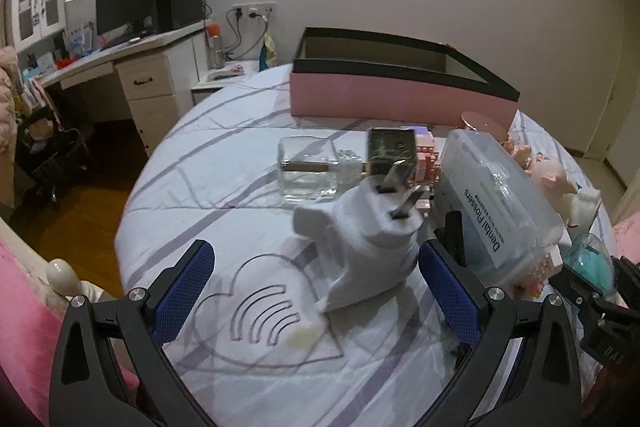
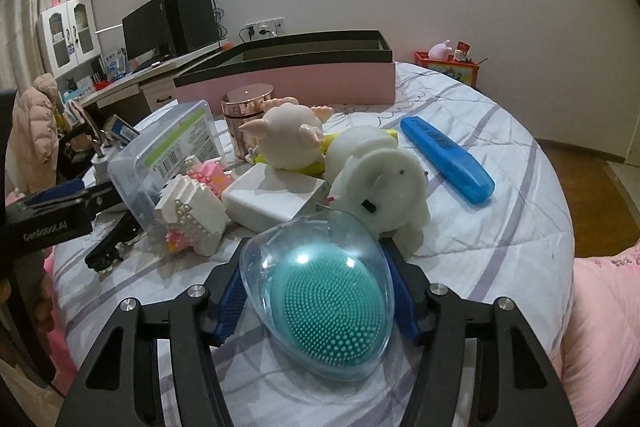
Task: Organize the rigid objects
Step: 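Grasp the white plug adapter with left tool while right tool grasps teal face brush, then carry plug adapter and face brush into the pink tray and open both tools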
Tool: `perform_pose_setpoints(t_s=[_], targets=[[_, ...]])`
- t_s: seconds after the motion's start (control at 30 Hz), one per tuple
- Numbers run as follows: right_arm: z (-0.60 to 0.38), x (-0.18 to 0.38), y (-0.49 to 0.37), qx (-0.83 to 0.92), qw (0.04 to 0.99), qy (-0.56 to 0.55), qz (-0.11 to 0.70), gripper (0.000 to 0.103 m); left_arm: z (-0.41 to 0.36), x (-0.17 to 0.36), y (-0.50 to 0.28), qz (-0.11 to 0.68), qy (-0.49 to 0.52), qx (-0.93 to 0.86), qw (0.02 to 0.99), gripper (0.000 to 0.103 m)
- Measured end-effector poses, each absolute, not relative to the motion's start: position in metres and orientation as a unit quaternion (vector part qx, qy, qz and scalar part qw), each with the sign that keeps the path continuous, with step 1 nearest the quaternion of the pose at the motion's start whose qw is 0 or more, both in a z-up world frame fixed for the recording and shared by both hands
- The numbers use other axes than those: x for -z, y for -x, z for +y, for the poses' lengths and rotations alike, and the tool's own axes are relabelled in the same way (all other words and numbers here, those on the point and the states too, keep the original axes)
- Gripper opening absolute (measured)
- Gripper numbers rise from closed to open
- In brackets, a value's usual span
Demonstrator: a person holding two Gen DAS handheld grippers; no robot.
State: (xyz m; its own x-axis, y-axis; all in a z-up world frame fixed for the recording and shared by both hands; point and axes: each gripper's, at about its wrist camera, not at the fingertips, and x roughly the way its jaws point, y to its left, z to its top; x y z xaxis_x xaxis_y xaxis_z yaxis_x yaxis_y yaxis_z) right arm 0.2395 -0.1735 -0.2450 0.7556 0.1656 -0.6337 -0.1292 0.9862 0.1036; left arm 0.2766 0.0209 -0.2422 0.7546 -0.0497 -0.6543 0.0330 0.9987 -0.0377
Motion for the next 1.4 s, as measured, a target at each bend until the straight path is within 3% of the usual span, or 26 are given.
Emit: perform_pose_setpoints(t_s=[0.27,0.33,0.4,0.5,0.63,0.8,1.4], targets=[[-0.172,0.247,-0.246,-0.078,0.937,-0.015,0.341,0.062,0.022,0.251,-0.29,0.381,0.023,0.014,0.924,0.1],[-0.172,0.247,-0.246,-0.078,0.937,-0.014,0.341,0.062,0.02,0.251,-0.288,0.378,0.017,0.015,0.926,0.087],[-0.173,0.247,-0.247,-0.079,0.936,-0.014,0.342,0.062,0.018,0.251,-0.286,0.374,0.008,0.014,0.927,0.066],[-0.172,0.247,-0.248,-0.08,0.935,-0.012,0.344,0.062,0.022,0.25,-0.285,0.373,0.01,0.017,0.928,0.056],[-0.172,0.247,-0.248,-0.08,0.936,-0.015,0.343,0.062,0.034,0.246,-0.281,0.368,0.05,0.033,0.928,0.055],[-0.173,0.246,-0.244,-0.078,0.939,-0.023,0.335,0.058,0.032,0.241,-0.273,0.362,0.045,0.038,0.93,0.055],[-0.175,0.22,-0.226,-0.084,0.948,-0.03,0.304,0.058,0.017,0.211,-0.245,0.325,0.023,0.063,0.943,0.055]])
